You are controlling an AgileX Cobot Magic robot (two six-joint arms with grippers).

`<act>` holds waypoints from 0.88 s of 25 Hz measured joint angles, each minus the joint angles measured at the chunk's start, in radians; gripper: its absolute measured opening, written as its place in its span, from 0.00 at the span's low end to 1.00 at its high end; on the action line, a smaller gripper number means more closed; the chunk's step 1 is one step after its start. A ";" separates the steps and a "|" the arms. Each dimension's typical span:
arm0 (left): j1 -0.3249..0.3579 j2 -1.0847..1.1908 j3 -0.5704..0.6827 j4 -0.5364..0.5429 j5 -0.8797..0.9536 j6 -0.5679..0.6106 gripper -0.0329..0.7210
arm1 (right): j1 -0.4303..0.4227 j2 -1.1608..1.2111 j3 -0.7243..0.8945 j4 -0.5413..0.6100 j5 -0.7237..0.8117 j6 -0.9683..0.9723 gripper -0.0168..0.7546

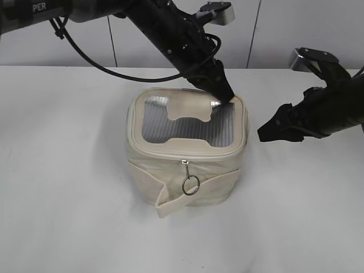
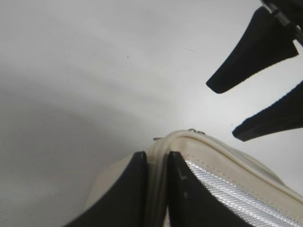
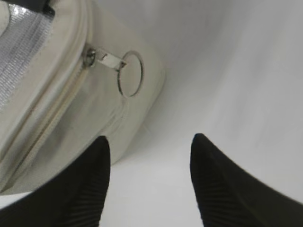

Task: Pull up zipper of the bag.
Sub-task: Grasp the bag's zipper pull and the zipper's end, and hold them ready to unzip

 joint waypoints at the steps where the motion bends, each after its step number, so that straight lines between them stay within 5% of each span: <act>1: 0.002 0.000 0.000 -0.002 0.000 0.000 0.16 | 0.000 0.000 0.000 0.012 -0.007 -0.035 0.58; 8: 0.025 0.008 0.000 -0.053 0.013 0.003 0.16 | 0.000 0.000 0.000 0.203 -0.028 -0.395 0.56; 22: 0.027 0.008 0.000 -0.057 0.014 0.004 0.16 | 0.002 0.105 -0.003 0.340 0.002 -0.602 0.55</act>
